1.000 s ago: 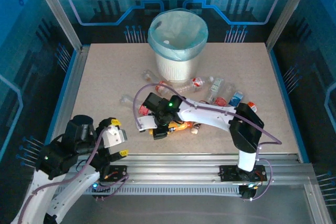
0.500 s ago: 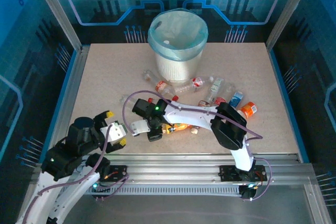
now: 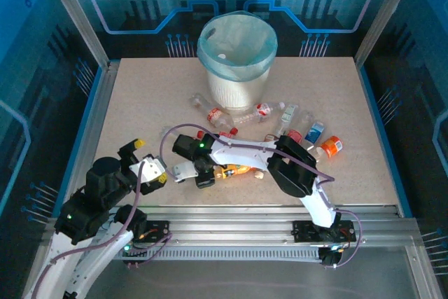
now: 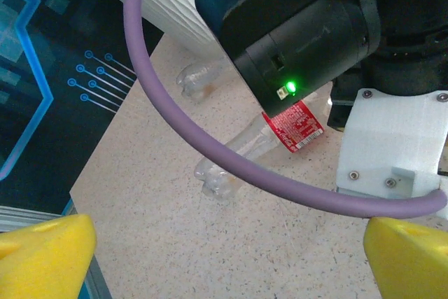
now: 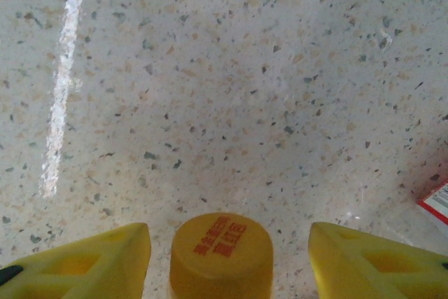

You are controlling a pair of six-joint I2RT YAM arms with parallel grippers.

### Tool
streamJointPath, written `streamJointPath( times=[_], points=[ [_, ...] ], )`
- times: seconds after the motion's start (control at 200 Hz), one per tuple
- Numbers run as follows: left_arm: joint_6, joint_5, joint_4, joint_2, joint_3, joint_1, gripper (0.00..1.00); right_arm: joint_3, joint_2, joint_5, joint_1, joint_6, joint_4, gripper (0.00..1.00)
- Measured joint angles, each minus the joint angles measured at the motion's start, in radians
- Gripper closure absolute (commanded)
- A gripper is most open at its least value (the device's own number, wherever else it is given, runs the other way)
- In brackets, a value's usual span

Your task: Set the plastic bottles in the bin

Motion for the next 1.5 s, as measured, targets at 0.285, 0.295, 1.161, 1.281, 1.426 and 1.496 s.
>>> streamJointPath(
  times=[0.285,0.295,1.161,1.281,1.426,1.496],
  points=[
    [-0.005,0.001,0.000,0.000,0.000,0.000,0.01,0.016,0.007,-0.012,0.000,0.004,-0.020,0.58],
    [-0.005,0.001,0.000,0.000,0.000,0.000,0.01,0.016,0.007,-0.013,0.000,0.002,-0.020,0.58],
    [-0.222,-0.038,0.170,0.270,0.293,0.000,0.01,0.035,-0.323,-0.297,-0.112,0.136,-0.056,0.76],
    [-0.291,-0.045,0.266,0.358,0.297,0.000,0.01,0.062,-0.384,-0.342,-0.156,0.174,-0.049,0.78],
    [-0.410,-0.084,0.319,0.506,0.389,0.000,0.01,0.076,-0.452,-0.371,-0.225,0.230,-0.026,0.79],
    [-0.471,-0.102,0.342,0.586,0.467,0.000,0.01,0.077,-0.487,-0.376,-0.263,0.262,0.003,0.80]
  ],
)
